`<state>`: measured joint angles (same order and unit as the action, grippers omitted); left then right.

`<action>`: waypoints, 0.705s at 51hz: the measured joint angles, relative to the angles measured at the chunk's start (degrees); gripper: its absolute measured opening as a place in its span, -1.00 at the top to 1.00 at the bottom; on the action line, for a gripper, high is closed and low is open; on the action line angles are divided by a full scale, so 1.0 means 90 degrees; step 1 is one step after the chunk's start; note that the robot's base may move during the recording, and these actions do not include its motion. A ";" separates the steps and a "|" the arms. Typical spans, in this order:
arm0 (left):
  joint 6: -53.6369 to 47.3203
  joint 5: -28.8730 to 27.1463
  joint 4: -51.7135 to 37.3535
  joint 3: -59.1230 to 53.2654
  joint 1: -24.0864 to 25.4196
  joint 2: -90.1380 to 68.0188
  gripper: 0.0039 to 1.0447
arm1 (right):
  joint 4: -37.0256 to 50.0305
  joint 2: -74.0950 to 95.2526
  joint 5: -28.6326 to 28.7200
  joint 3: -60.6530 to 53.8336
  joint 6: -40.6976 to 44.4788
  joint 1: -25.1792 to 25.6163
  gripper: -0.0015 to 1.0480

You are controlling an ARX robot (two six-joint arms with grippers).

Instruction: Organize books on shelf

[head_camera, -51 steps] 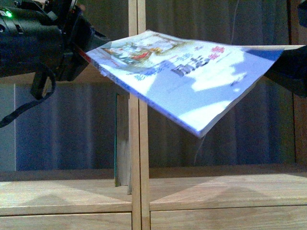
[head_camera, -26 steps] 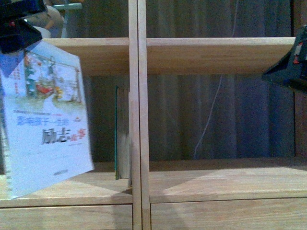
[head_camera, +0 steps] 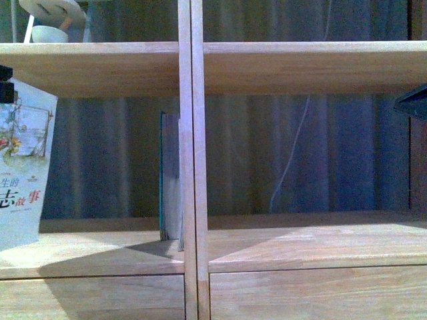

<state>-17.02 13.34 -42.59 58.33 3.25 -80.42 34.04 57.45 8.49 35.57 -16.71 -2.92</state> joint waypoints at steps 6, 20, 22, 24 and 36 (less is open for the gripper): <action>0.0092 0.0187 -0.0238 0.0503 0.0131 -0.0685 0.88 | 0.0272 -0.0248 0.0454 -0.0539 -0.0192 0.0389 -0.86; 0.0437 0.0221 -0.0325 0.1574 0.0121 -0.1678 0.88 | 0.0763 -0.0209 0.1183 -0.1513 -0.0648 0.1593 -0.86; 0.0464 0.0233 -0.0335 0.1664 0.0112 -0.1758 0.88 | 0.0702 -0.0216 0.1251 -0.1569 -0.0661 0.1634 -0.86; 0.0471 0.0243 -0.0352 0.1778 0.0097 -0.1875 0.88 | 0.0663 -0.0223 0.1282 -0.1610 -0.0665 0.1639 -0.86; 0.0493 0.0398 -0.0408 0.2387 0.0029 -0.2497 0.88 | 0.0073 -0.0435 0.0605 -0.1651 -0.0114 0.1515 -0.70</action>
<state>-12.58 16.93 -46.26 79.81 3.51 -102.89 34.70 53.54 13.93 20.71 -17.74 10.72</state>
